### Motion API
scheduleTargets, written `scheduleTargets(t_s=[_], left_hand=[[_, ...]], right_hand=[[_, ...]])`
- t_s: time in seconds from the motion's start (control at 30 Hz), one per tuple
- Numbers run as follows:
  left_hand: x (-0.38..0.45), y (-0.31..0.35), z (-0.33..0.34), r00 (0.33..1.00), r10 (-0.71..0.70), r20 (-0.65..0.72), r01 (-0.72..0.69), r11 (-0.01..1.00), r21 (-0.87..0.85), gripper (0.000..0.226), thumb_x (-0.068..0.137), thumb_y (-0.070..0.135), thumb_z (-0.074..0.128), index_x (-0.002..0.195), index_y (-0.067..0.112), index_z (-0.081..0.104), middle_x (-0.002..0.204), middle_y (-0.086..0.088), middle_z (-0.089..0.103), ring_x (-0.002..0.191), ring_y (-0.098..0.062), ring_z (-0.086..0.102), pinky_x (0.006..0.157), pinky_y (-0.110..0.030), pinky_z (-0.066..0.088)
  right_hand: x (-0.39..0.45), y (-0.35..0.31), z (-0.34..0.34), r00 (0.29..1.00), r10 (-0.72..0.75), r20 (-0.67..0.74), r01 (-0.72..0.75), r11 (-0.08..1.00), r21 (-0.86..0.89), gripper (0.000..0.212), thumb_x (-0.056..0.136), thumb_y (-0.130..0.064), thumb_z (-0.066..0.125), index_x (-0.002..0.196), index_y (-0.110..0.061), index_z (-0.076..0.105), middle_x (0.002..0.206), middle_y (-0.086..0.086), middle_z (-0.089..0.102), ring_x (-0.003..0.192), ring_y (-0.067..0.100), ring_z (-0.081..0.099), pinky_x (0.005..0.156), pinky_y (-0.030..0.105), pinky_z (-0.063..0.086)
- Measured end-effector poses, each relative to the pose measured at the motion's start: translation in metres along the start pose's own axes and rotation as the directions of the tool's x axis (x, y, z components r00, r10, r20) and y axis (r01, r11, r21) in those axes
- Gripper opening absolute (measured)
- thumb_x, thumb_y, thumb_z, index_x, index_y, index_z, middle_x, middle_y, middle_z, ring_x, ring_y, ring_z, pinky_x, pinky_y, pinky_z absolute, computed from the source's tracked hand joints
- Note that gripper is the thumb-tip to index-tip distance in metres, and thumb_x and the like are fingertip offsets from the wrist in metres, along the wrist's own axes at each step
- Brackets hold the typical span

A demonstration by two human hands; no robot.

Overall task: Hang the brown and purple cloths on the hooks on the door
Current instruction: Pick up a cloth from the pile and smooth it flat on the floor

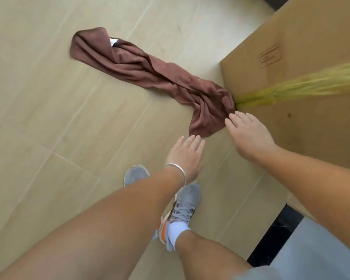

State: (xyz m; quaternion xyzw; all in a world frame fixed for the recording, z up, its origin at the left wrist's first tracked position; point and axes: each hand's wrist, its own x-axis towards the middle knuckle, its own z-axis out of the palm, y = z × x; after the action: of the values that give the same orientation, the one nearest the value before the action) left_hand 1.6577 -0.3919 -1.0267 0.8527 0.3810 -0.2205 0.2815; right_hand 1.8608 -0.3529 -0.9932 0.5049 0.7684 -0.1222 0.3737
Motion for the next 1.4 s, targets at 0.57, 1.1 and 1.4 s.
scheduleTargets(t_s=[0.57,1.1,1.4], left_hand=[[0.223,-0.044,0.119,0.899,0.137,-0.415,-0.084,0.986,0.142,0.066,0.084,0.052,0.056,0.138,0.015,0.048,0.141,-0.004,0.05,0.125,-0.022,0.049,0.099,-0.036,0.042],[0.097,-0.115,-0.034,0.948,-0.109,-0.299,0.137,0.988,0.073,0.029,0.086,0.012,0.043,0.114,0.017,0.045,0.102,-0.006,0.065,0.092,-0.031,0.061,0.06,-0.034,0.025],[-0.127,-0.182,-0.128,0.869,-0.437,-0.232,0.426,0.899,-0.098,0.028,0.086,0.03,0.048,0.113,0.031,0.048,0.106,0.001,0.065,0.097,-0.027,0.061,0.063,-0.032,0.033]], right_hand=[[0.179,0.048,0.134,0.998,-0.056,0.039,0.068,0.806,-0.588,0.051,0.104,-0.018,0.015,0.148,0.008,0.01,0.155,0.028,0.014,0.143,0.043,0.015,0.118,0.052,0.009],[0.148,-0.004,0.036,0.978,0.192,0.082,-0.181,0.975,-0.129,0.033,0.095,-0.011,0.031,0.116,-0.014,0.056,0.114,0.008,0.063,0.112,0.031,0.052,0.114,0.057,0.015],[0.086,-0.033,-0.203,0.98,-0.114,-0.162,0.086,0.982,-0.17,0.03,0.09,-0.014,0.041,0.103,-0.025,0.065,0.108,0.0,0.061,0.118,0.024,0.045,0.113,0.044,0.02]])
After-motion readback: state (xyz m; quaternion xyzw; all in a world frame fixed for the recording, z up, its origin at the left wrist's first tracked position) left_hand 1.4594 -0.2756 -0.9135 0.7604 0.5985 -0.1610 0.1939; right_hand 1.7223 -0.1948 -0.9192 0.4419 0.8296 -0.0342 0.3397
